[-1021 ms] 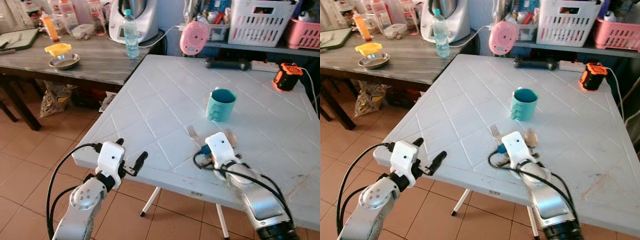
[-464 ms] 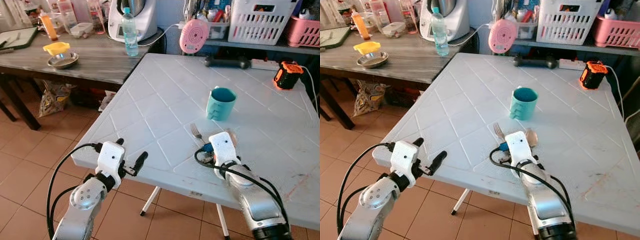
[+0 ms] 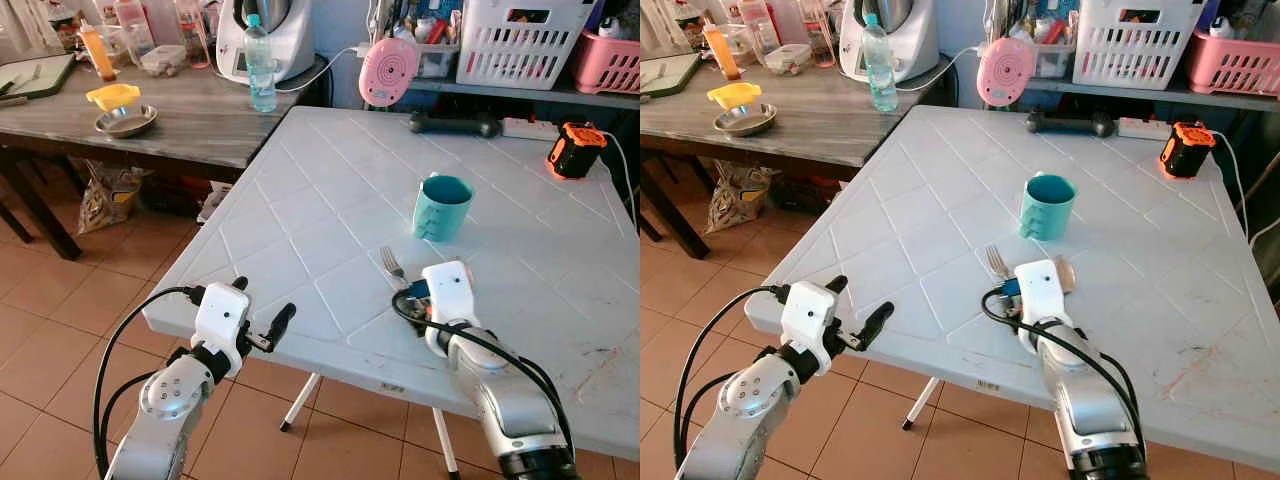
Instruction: Setting the table
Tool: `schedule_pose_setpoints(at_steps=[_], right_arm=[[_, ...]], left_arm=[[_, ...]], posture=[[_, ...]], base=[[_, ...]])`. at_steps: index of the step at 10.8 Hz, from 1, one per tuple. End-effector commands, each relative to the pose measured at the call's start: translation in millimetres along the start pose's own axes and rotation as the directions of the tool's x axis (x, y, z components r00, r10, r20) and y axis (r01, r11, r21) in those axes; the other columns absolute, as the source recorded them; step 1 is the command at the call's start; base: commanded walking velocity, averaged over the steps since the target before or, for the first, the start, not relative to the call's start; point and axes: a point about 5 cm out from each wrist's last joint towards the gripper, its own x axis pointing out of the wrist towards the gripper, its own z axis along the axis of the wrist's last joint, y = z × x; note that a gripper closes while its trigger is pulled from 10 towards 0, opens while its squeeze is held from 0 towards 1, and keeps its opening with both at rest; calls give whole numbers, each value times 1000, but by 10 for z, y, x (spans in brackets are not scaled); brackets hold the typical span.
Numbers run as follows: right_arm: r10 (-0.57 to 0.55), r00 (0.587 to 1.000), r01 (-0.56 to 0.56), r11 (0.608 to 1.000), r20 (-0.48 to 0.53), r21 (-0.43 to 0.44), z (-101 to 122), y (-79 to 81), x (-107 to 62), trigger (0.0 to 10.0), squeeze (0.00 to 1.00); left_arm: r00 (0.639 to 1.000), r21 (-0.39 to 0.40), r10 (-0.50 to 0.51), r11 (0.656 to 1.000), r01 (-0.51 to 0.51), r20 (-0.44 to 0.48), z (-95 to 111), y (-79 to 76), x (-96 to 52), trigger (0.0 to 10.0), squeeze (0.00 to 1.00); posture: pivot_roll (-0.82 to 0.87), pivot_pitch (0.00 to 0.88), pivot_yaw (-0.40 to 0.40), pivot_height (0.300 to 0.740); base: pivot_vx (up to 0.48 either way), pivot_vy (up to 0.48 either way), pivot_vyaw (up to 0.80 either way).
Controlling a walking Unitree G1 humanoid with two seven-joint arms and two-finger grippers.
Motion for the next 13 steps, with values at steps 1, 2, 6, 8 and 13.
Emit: schedule_pose_setpoints(at_steps=[1, 2, 6, 8, 13], right_arm=[[41, 999, -40, 999, -22, 24, 11, 33, -4, 10000, 1000], [64, 997, -64, 998, -34, 14, 6, 44, -20, 10000, 1000], [93, 988, -95, 995, -122, -14, -54, 6, -35, 10000, 0], [125, 981, -127, 992, -148, -7, -102, 42, -40, 10000, 0], [152, 966, -158, 987, -208, -14, -233, 65, -85, 0, 0]], left_arm=[[1000, 0, -3, 1000, 3, -11, -9, 5, 4, 10000, 0], [1000, -1, -3, 1000, 3, -12, -8, 3, 5, 10000, 0], [998, -23, -12, 1000, 14, 63, 121, 35, 4, 10000, 0], [998, -7, -17, 1000, 18, 68, 152, 62, -8, 10000, 0], [997, -13, -30, 999, 31, 66, 147, 14, -3, 10000, 0]], posture=[[40, 21, 61, 740], [39, 23, 61, 740], [33, 21, 56, 740], [37, 19, 53, 740], [31, 21, 53, 740]], base=[[0, 0, 0], [0, 0, 0], [0, 0, 0], [0, 0, 0], [0, 0, 0]])
